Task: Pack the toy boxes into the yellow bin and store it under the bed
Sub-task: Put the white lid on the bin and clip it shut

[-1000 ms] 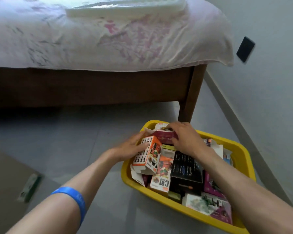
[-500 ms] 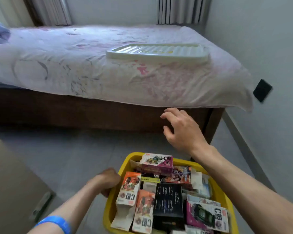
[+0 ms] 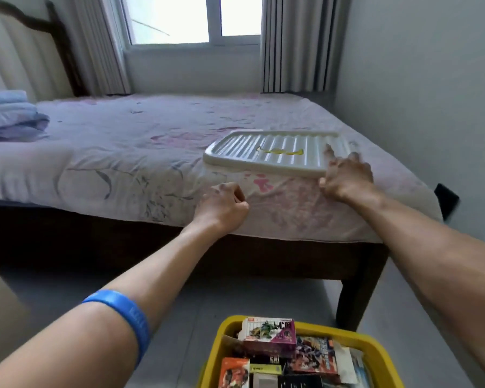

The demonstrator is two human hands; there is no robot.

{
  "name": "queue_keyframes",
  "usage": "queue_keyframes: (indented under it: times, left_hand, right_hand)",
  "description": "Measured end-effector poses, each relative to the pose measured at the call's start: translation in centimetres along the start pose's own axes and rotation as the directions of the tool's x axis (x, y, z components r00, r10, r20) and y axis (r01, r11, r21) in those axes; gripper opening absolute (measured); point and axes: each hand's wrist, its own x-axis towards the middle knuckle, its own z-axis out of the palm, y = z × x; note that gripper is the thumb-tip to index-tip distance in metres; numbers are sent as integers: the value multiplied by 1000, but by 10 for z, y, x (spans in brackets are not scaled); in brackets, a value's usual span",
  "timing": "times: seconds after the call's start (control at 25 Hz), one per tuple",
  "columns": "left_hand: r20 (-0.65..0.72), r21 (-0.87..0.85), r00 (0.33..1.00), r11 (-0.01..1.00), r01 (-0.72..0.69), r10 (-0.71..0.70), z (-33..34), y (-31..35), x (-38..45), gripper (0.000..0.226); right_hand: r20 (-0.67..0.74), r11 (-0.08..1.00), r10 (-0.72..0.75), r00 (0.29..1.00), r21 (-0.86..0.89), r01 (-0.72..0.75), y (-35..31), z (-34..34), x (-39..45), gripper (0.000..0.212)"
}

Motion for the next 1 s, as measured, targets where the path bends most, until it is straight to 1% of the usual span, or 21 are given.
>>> queue_keyframes:
  times: [0.08,0.12,0.2,0.28,0.32,0.36,0.4,0.44,0.48,0.52,0.56,0.6,0.64,0.68,0.72,0.76,0.8,0.84,0.88,0.92,1.0]
  left_hand:
    - [-80,-87,997,996,2,-9,6,-18,-16,12]
    - [-147,-156,988,987,32,-55,5,-26,-21,17]
    - [-259,-310,943,943,122,-207,4,-40,-33,26]
    - [-243,-456,890,856,245,-385,5,-46,-45,38]
    - [-164,-533,869,783,320,-467,3,-49,-52,45]
    - [-39,-608,851,688,396,-523,-1,-53,-61,52]
    - [131,-675,832,567,473,-539,-7,-60,-74,59]
    - [311,-719,823,448,530,-475,-15,-68,-87,64]
    - [427,-753,823,356,553,-375,-19,-80,-104,67]
    - [469,-782,832,299,547,-295,-22,-91,-119,64]
    - [500,-789,834,274,550,-235,-20,-98,-137,58]
    - [538,-759,811,286,585,-229,-12,-104,-153,52]
    - [580,-692,766,329,643,-277,2,-109,-168,50]
    - [589,-594,717,403,696,-373,22,-111,-183,50]
    - [545,-479,688,495,725,-479,42,-114,-197,48]
    - [472,-372,688,582,723,-552,63,-116,-209,40]
    - [398,-280,715,667,691,-575,83,-118,-219,31]
    - [356,-205,756,744,636,-549,100,-121,-229,24]
    - [332,-156,788,794,588,-519,108,-122,-235,20]
    - [326,-132,796,809,572,-510,114,-124,-239,21]
    - [317,-106,795,814,571,-517,117,-127,-245,28]
  right_hand:
    - [59,991,-111,992,-66,115,5,-4,-7,53]
    - [29,982,-168,985,-79,170,3,-8,-18,48]
    - [-58,961,-274,960,-51,271,-1,-12,-51,45]
    - [-91,907,-409,908,75,415,6,-15,-98,48]
    - [-119,856,-488,865,126,501,15,-12,-126,51]
    - [-155,797,-563,812,158,582,24,-7,-156,53]
    - [-197,739,-623,757,169,653,33,-2,-187,54]
    - [-227,696,-660,716,173,697,42,2,-213,54]
    - [-236,658,-691,683,185,730,54,11,-236,55]
    - [-223,623,-724,653,194,758,67,18,-254,56]
    - [-190,588,-758,624,215,780,79,30,-272,57]
    - [-139,558,-788,600,248,792,89,44,-288,60]
    - [-48,537,-817,574,296,789,97,59,-303,62]
    - [63,540,-829,556,347,767,103,74,-316,63]
    - [178,568,-818,546,394,723,108,89,-325,63]
    - [291,600,-799,526,441,667,113,102,-331,61]
    - [387,617,-786,482,451,644,117,113,-335,57]
    - [439,622,-779,448,453,638,119,121,-338,51]
    - [458,629,-772,440,455,631,116,125,-336,48]
    - [427,638,-770,474,479,603,111,129,-334,49]
    - [190,595,-777,601,533,602,92,136,-323,50]
